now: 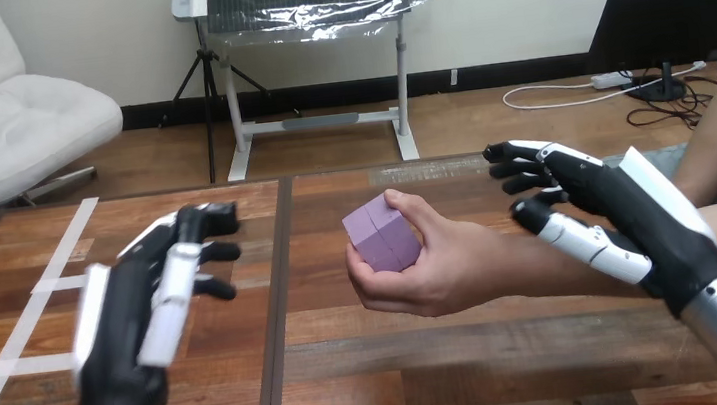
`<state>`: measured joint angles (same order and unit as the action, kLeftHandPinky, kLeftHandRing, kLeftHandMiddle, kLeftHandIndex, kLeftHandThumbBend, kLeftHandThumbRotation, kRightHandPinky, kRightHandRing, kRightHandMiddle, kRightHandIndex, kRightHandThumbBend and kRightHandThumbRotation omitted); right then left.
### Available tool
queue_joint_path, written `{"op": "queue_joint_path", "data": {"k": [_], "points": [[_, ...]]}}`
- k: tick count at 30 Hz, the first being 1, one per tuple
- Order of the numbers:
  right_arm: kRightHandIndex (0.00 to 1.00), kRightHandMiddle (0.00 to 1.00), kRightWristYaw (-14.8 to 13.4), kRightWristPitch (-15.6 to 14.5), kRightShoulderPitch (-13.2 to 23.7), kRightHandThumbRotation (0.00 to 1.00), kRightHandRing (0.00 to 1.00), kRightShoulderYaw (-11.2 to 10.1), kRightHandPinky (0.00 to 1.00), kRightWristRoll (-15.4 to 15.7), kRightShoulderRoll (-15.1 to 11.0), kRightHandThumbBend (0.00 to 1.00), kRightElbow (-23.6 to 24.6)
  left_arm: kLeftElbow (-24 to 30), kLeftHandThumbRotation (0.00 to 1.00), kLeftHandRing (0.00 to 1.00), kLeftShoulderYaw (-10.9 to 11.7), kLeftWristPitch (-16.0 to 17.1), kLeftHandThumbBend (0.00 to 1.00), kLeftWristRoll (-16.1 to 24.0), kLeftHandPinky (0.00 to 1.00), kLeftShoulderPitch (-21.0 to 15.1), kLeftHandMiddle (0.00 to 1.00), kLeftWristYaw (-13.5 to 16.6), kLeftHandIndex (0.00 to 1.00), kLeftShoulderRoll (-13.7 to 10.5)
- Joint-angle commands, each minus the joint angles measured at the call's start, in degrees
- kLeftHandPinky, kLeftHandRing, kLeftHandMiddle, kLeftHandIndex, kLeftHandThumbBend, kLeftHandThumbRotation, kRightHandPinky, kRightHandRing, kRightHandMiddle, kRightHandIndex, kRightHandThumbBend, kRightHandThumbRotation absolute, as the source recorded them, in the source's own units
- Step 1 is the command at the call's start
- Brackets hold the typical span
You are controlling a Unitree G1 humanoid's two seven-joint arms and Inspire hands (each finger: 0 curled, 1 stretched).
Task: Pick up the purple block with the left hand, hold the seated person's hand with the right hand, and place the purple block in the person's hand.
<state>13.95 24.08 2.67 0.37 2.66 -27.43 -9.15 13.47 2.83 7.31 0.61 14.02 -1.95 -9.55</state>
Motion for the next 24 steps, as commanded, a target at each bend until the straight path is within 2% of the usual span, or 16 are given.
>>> {"op": "queue_joint_path", "data": {"k": [1, 11, 14, 17, 21, 24], "points": [[0.86, 0.85, 0.1, 2.3, 1.2, 1.00, 0.84, -1.4, 0.77, -4.6, 3.6, 0.81, 2.7, 11.5, 0.93, 0.67, 2.6, 3.3, 0.44, -2.2, 0.48, 2.8, 0.71, 0.2, 0.65, 0.7], [0.88, 0.88, 0.4, 3.1, 0.5, 1.00, 0.86, -1.8, 0.80, -7.3, 5.5, 0.81, 4.7, 15.6, 0.94, 0.66, 3.1, 6.1, 0.39, -2.9, 0.48, 7.9, 0.70, 0.6, 0.66, 2.1], [0.88, 0.87, 0.9, 3.0, 0.2, 1.00, 0.86, -1.9, 0.80, -9.0, 6.3, 0.82, 5.5, 16.3, 0.95, 0.65, 3.0, 7.3, 0.37, -2.6, 0.46, 8.9, 0.69, 0.7, 0.65, 2.5], [0.87, 0.86, 1.2, 1.7, -0.9, 1.00, 0.84, -1.9, 0.80, -11.0, 7.4, 0.86, 8.0, 16.9, 0.97, 0.62, 3.1, 9.0, 0.39, -2.6, 0.41, 10.1, 0.68, 1.2, 0.64, 3.6], [0.86, 0.86, 1.2, 0.3, -2.3, 1.00, 0.84, -1.8, 0.79, -12.0, 8.3, 0.90, 10.7, 17.2, 0.98, 0.61, 3.0, 10.0, 0.39, -2.9, 0.38, 10.8, 0.68, 1.5, 0.63, 4.3], [0.86, 0.86, 2.3, 0.6, -3.3, 1.00, 0.84, -1.7, 0.80, -13.9, 9.0, 0.92, 12.0, 17.9, 0.98, 0.61, 3.1, 10.2, 0.38, -2.5, 0.37, 11.6, 0.67, 1.7, 0.62, 4.7]]}}
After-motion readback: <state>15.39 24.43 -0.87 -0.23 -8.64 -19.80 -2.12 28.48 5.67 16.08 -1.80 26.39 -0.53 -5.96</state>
